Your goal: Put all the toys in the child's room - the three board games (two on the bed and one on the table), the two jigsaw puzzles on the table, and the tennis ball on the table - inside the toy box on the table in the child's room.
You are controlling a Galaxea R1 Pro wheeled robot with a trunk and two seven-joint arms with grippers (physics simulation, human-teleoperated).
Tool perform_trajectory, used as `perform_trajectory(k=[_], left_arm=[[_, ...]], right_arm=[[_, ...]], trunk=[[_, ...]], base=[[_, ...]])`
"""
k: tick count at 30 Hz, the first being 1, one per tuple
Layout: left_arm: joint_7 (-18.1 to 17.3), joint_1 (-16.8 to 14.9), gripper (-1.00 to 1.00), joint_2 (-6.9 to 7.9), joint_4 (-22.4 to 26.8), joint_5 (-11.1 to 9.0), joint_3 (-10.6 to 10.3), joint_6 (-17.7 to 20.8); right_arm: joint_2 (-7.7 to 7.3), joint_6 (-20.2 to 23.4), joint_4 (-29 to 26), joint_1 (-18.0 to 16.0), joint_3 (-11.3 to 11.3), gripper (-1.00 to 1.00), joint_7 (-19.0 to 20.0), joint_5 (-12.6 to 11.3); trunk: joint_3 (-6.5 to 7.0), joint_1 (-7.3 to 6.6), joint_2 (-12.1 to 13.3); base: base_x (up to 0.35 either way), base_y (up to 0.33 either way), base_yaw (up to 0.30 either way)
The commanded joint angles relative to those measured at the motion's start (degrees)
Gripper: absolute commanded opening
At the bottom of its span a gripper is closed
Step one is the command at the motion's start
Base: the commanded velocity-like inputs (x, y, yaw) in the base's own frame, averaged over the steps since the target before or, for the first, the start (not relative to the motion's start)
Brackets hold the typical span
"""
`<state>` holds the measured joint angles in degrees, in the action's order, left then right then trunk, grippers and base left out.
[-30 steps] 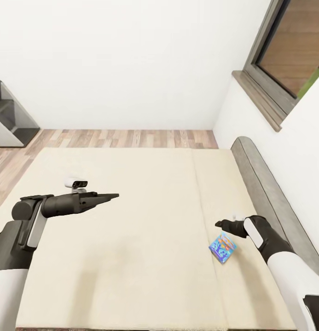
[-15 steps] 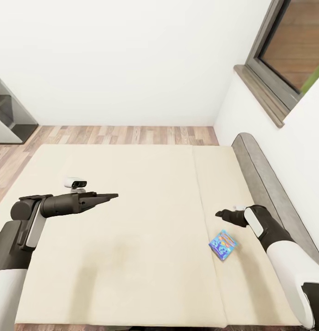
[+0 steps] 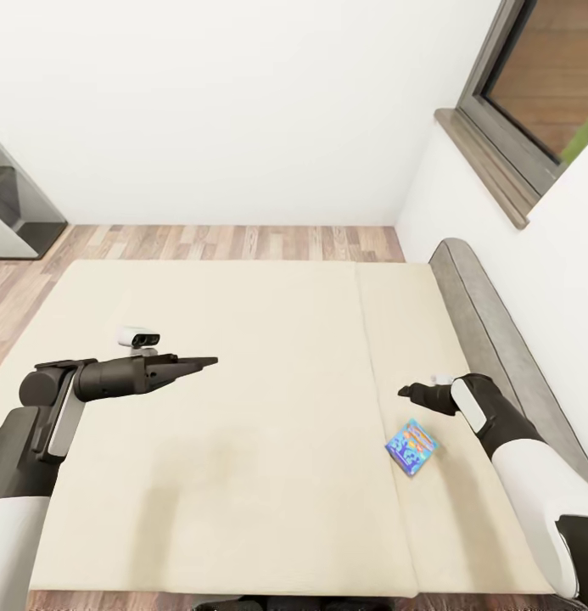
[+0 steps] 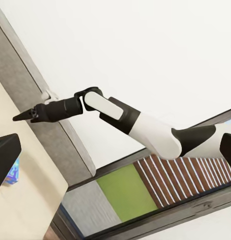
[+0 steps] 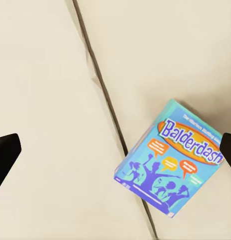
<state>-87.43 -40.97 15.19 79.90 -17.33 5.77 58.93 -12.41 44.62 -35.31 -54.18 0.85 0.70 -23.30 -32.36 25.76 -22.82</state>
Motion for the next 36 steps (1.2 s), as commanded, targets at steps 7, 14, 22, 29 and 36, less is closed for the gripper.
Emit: perform_trajectory(k=[7,14,22,29,36], left_arm=[[-0.2,-1.2,1.0,0.02,0.3,-0.2,0.1,0.7],[-0.2,-7.4,1.0,0.02,0.4,-0.6,-0.2,0.8],[-0.2,-10.6,1.0,-0.08,0.4,-0.4,-0.4,0.8],[-0.2,-10.9,1.0,-0.14,0.3,-0.2,0.0,0.5],[-0.1,-10.9,1.0,-0.21,0.3,-0.2,0.2,0.5]], right_arm=[[-0.6,0.2,0.1,0.0,0.1,1.0,0.1,0.0],[-0.93,0.2,0.2,0.0,0.1,1.0,0.2,-0.1],[-1.52,0.1,0.2,-0.1,0.0,1.0,0.2,0.0],[-2.56,0.1,0.2,-0.1,0.1,1.0,0.4,-0.3],[-2.74,0.0,0.2,-0.1,0.0,1.0,0.4,-0.4]], trunk=[[-0.74,0.03,-0.1],[-1.4,0.03,-0.1],[-2.15,0.03,-0.1],[-2.81,0.03,-0.1],[-3.46,0.03,-0.1]], base=[[0.0,0.0,0.0],[0.0,0.0,0.0],[0.0,0.0,0.0],[0.0,0.0,0.0],[0.0,0.0,0.0]])
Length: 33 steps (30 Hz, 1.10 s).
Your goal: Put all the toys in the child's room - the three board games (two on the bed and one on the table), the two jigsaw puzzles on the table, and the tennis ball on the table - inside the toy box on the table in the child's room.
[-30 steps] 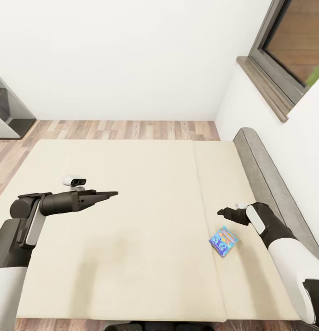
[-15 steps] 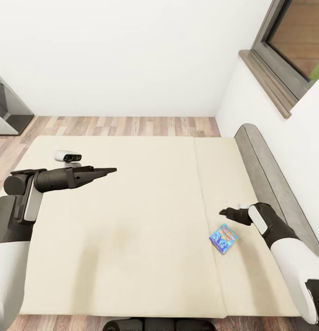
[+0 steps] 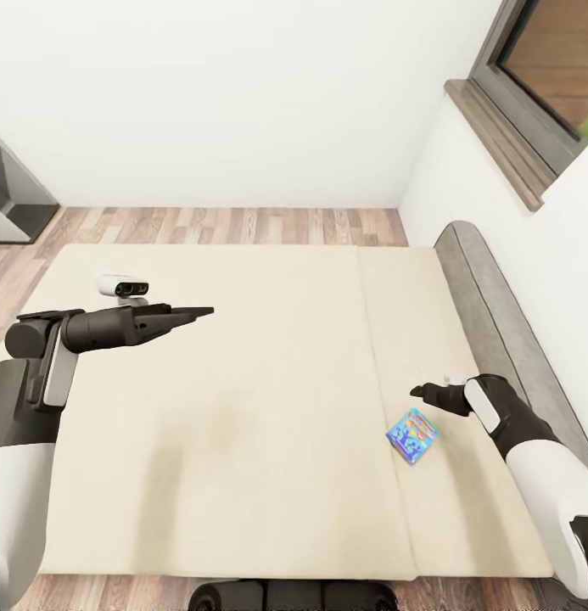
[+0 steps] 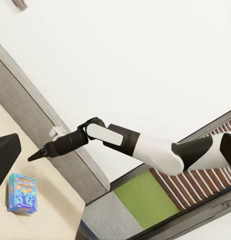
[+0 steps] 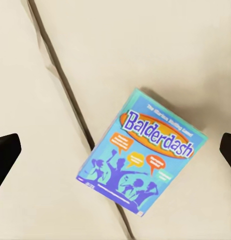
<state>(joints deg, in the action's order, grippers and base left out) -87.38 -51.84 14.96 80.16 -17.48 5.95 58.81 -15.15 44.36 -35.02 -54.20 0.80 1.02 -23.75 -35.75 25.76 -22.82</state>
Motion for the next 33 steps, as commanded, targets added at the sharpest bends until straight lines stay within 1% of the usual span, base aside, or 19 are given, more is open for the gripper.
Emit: perform_trajectory(k=[1,21,33], left_arm=[[-0.2,-0.1,1.0,0.01,0.0,0.0,0.0,0.6],[-0.2,-0.1,1.0,-0.09,0.1,-0.2,0.0,0.4],[-0.3,-0.1,1.0,0.14,0.1,-0.3,0.0,0.3]], right_arm=[[0.01,0.2,-0.1,0.0,0.1,1.0,0.1,0.0],[-0.09,0.4,-0.4,0.0,0.2,1.0,0.2,-0.1],[-0.32,0.5,-0.7,-1.1,0.2,1.0,0.2,0.0]], trunk=[[-0.17,0.03,-0.1],[-2.05,0.03,-0.1],[-3.18,0.03,-0.1]], base=[[0.0,0.0,0.0],[0.0,0.0,0.0],[0.0,0.0,0.0]])
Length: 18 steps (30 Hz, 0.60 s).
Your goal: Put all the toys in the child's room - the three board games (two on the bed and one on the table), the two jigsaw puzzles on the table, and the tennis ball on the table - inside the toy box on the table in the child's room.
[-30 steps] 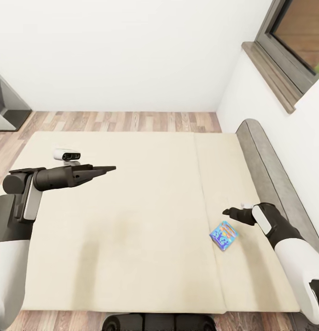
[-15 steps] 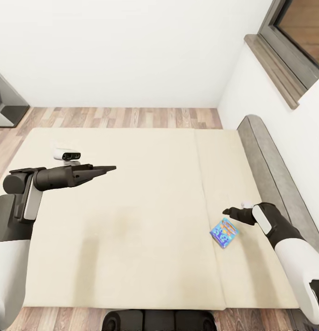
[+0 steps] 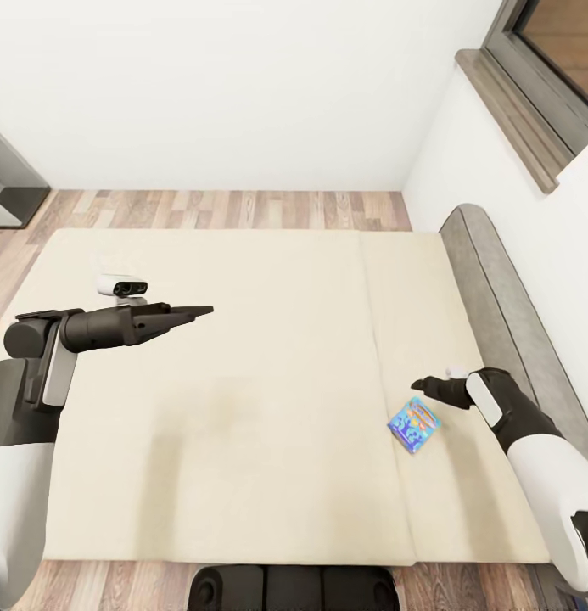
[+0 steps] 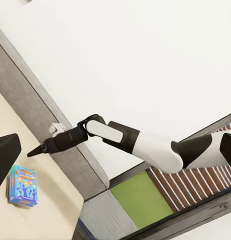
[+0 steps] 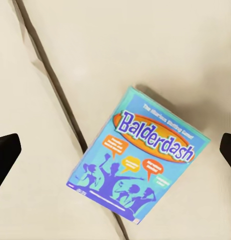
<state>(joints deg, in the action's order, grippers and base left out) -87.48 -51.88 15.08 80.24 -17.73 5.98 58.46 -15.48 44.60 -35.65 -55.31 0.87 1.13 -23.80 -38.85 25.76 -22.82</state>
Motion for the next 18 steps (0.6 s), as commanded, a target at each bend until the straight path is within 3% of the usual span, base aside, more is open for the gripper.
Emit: perform_trajectory(k=[1,9,18], left_arm=[[-0.2,0.0,1.0,0.02,0.0,0.0,0.0,0.6],[-0.2,0.0,1.0,0.05,0.0,0.0,0.0,0.5],[-0.2,-0.1,1.0,0.04,0.0,0.0,0.0,0.6]], right_arm=[[-0.24,0.3,-0.1,-0.1,0.1,1.0,0.1,0.0],[-1.92,0.4,0.0,-0.8,0.2,1.0,0.1,0.0],[-2.12,0.4,0.1,-0.8,0.1,1.0,0.2,0.0]], trunk=[[-0.17,0.03,-0.1],[-0.92,0.03,-0.1],[-1.76,0.03,-0.1]], base=[[0.0,0.0,0.0],[0.0,0.0,0.0],[0.0,0.0,0.0]])
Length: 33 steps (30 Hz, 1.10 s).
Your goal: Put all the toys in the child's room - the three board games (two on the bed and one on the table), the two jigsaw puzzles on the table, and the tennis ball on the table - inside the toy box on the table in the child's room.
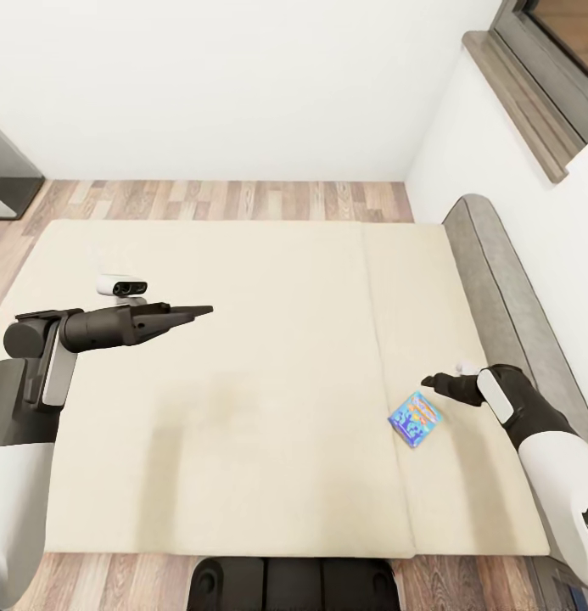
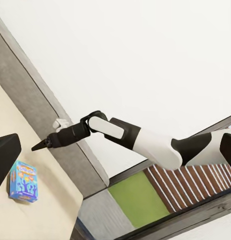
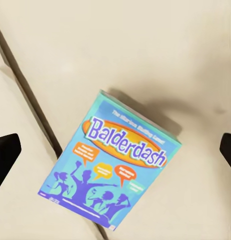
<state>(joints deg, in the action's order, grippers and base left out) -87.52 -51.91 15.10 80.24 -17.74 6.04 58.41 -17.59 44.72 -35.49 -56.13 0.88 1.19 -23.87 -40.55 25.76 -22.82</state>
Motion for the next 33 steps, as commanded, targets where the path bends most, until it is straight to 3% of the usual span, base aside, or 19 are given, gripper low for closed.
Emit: perform_trajectory(k=[1,16,33], left_arm=[[-0.2,0.0,1.0,0.02,0.0,0.0,0.0,0.6],[-0.2,0.0,1.0,0.02,0.0,0.0,-0.1,0.6],[-0.3,0.0,1.0,0.02,0.2,0.0,0.0,0.8]], right_arm=[[0.0,0.3,0.0,0.0,0.1,1.0,0.1,0.0],[0.61,0.3,0.2,0.0,0.1,1.0,0.1,0.0],[0.05,0.3,0.2,0.0,0.1,1.0,0.2,-0.3]], trunk=[[-0.17,0.03,-0.1],[-1.58,0.03,-0.1],[-3.17,0.03,-0.1]], base=[[0.0,0.0,0.0],[0.0,0.0,0.0],[0.0,0.0,0.0]])
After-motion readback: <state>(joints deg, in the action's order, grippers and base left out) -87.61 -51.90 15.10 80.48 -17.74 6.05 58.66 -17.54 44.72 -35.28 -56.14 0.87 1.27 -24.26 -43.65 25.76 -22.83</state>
